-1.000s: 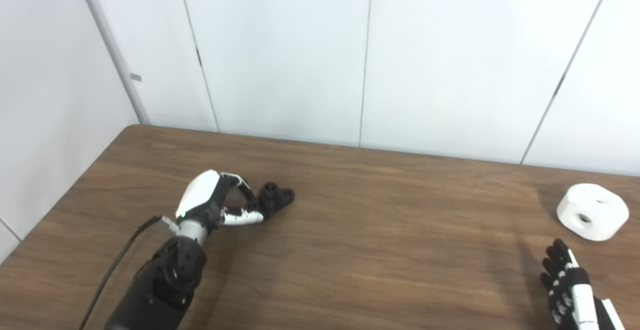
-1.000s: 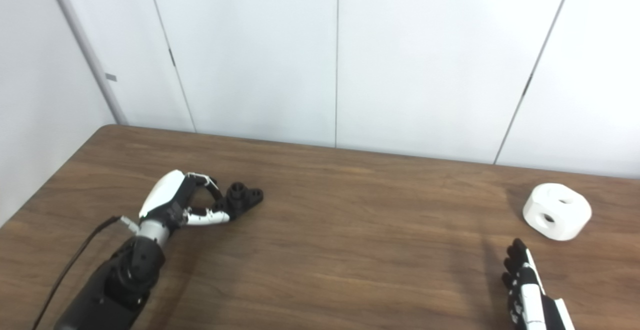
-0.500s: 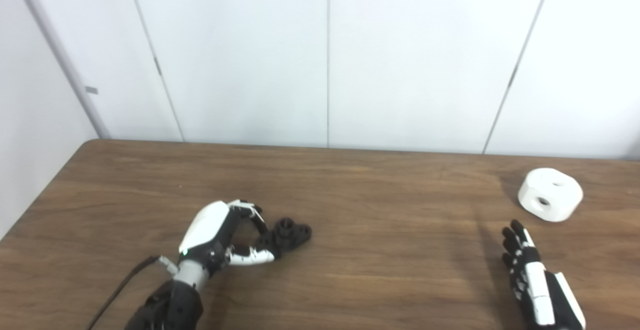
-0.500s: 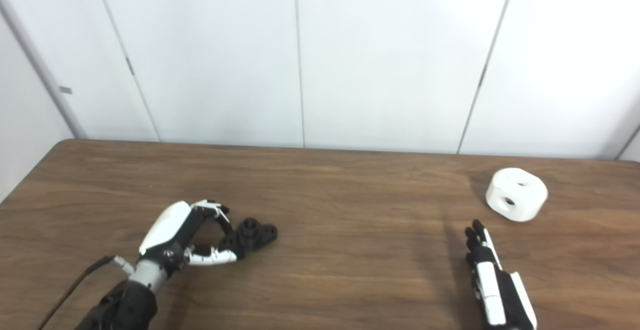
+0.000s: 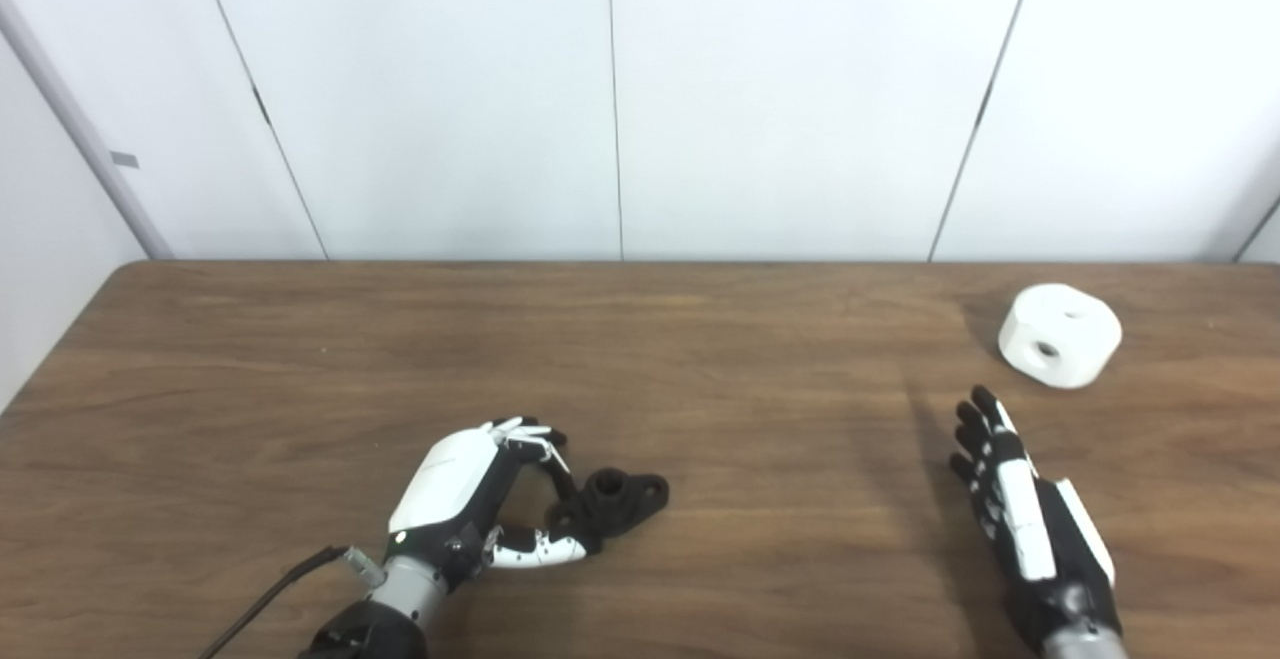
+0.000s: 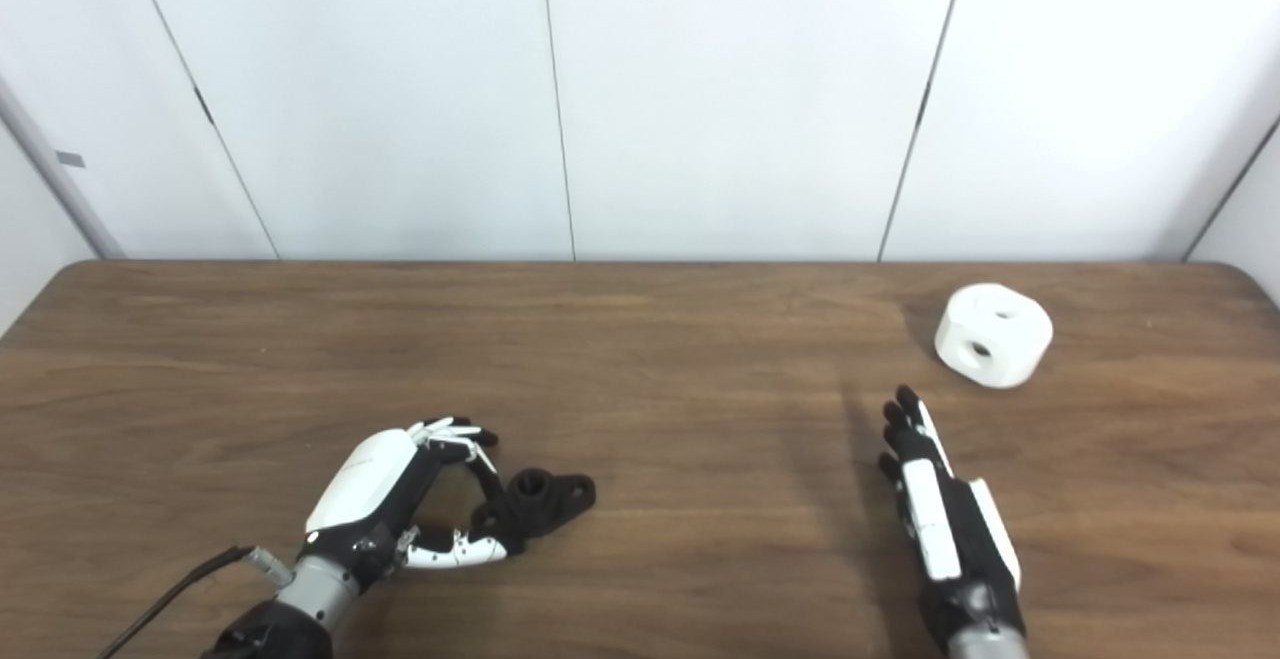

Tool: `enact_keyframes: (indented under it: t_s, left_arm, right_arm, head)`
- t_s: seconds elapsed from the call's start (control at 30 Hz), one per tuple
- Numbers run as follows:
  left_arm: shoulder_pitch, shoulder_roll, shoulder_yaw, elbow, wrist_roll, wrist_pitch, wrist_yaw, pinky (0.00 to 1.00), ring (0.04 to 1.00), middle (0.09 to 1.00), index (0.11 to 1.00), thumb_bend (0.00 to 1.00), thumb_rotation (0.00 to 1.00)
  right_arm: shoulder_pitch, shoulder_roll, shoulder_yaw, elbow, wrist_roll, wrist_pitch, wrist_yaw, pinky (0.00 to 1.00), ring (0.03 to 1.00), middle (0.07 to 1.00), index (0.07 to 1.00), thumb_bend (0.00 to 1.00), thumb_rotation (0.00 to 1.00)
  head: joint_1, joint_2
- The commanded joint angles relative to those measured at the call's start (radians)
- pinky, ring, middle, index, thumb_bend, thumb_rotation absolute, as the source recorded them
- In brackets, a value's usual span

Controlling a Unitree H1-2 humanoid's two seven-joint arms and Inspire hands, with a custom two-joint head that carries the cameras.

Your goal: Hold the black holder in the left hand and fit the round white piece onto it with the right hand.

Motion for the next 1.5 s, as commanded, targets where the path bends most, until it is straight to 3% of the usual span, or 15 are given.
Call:
enact_keyframes:
  t_s: [0.0, 0.3, 0.63, 0.8, 1.0, 1.13, 1.23, 1.27, 1.3, 1.33, 1.4, 1.47]
  left_arm:
    - [0.03, 0.004, -0.035, 0.003, 0.027, -0.018, -0.036, 0.99, 0.903, 0.795, 0.484, 0.52, 0.05]
    - [0.057, 0.004, -0.061, 0.033, 0.15, -0.103, 0.032, 0.97, 0.88, 0.777, 0.484, 0.52, 0.05]
    - [0.069, -0.019, -0.039, 0.021, 0.138, -0.091, 0.024, 0.97, 0.885, 0.782, 0.485, 0.52, 0.05]
    - [0.074, -0.025, -0.031, 0.022, 0.142, -0.092, 0.025, 0.96, 0.878, 0.774, 0.485, 0.52, 0.05]
    - [0.071, -0.027, -0.03, 0.032, 0.149, -0.101, 0.035, 0.95, 0.872, 0.77, 0.484, 0.52, 0.05]
    - [0.07, -0.026, -0.031, 0.039, 0.158, -0.108, 0.039, 0.95, 0.866, 0.767, 0.485, 0.52, 0.05]
    - [0.069, -0.026, -0.032, 0.051, 0.168, -0.119, 0.05, 0.94, 0.858, 0.761, 0.484, 0.52, 0.05]
    - [0.069, -0.025, -0.032, 0.054, 0.171, -0.122, 0.052, 0.94, 0.857, 0.76, 0.484, 0.52, 0.05]
    - [0.069, -0.023, -0.033, 0.057, 0.173, -0.126, 0.054, 0.94, 0.856, 0.76, 0.485, 0.52, 0.05]
    - [0.069, -0.022, -0.033, 0.06, 0.175, -0.129, 0.056, 0.94, 0.856, 0.76, 0.485, 0.52, 0.05]
    - [0.07, -0.02, -0.031, 0.063, 0.175, -0.133, 0.061, 0.94, 0.855, 0.758, 0.485, 0.52, 0.05]
    - [0.07, -0.019, -0.029, 0.064, 0.175, -0.135, 0.062, 0.94, 0.855, 0.756, 0.485, 0.52, 0.05]
  right_arm:
    - [-0.02, 0.006, 0.004, -0.039, -0.001, 0.003, 0.001, 0.95, 0.986, 0.978, 1.0, 0.65, 1.0]
    - [-0.02, -0.005, -0.005, -0.055, 0.002, 0.017, 0.01, 0.94, 0.984, 0.98, 1.0, 0.64, 1.0]
    - [-0.019, -0.014, -0.02, -0.066, 0.0, 0.035, 0.003, 0.94, 0.978, 0.976, 0.989, 0.66, 1.0]
    - [-0.03, -0.019, -0.04, -0.054, -0.016, 0.005, -0.014, 0.96, 0.973, 0.966, 0.975, 0.64, 1.0]
    - [-0.059, -0.063, -0.07, -0.079, -0.054, 0.027, -0.012, 0.99, 0.97, 0.963, 0.953, 0.57, 0.85]
    - [-0.078, -0.098, -0.085, -0.096, -0.12, 0.055, -0.028, 0.91, 0.937, 0.939, 0.91, 0.56, 0.73]
    - [-0.097, -0.127, -0.102, -0.086, -0.23, 0.027, -0.078, 0.83, 0.898, 0.904, 0.851, 0.59, 0.65]
    - [-0.105, -0.128, -0.11, -0.087, -0.254, 0.031, -0.094, 0.68, 0.788, 0.812, 0.806, 0.62, 0.58]
    - [-0.113, -0.131, -0.117, -0.084, -0.276, 0.03, -0.107, 0.44, 0.521, 0.569, 0.788, 0.63, 0.54]
    - [-0.119, -0.135, -0.123, -0.082, -0.285, 0.027, -0.114, 0.4, 0.522, 0.576, 0.772, 0.64, 0.51]
    - [-0.134, -0.138, -0.144, -0.076, -0.268, 0.019, -0.115, 0.7, 0.771, 0.769, 0.757, 0.66, 0.46]
    - [-0.146, -0.144, -0.157, -0.069, -0.268, 0.015, -0.116, 0.87, 0.876, 0.848, 0.734, 0.67, 0.4]
  head:
    - [-0.001, 0.001]
    - [-0.007, 0.019]
    - [-0.008, 0.023]
    - [-0.011, 0.02]
    - [-0.035, 0.014]
    - [-0.045, 0.012]
    - [-0.06, 0.003]
    - [-0.06, 0.003]
    - [-0.068, 0.001]
    - [-0.072, -0.001]
    - [-0.087, -0.004]
    - [-0.098, -0.004]
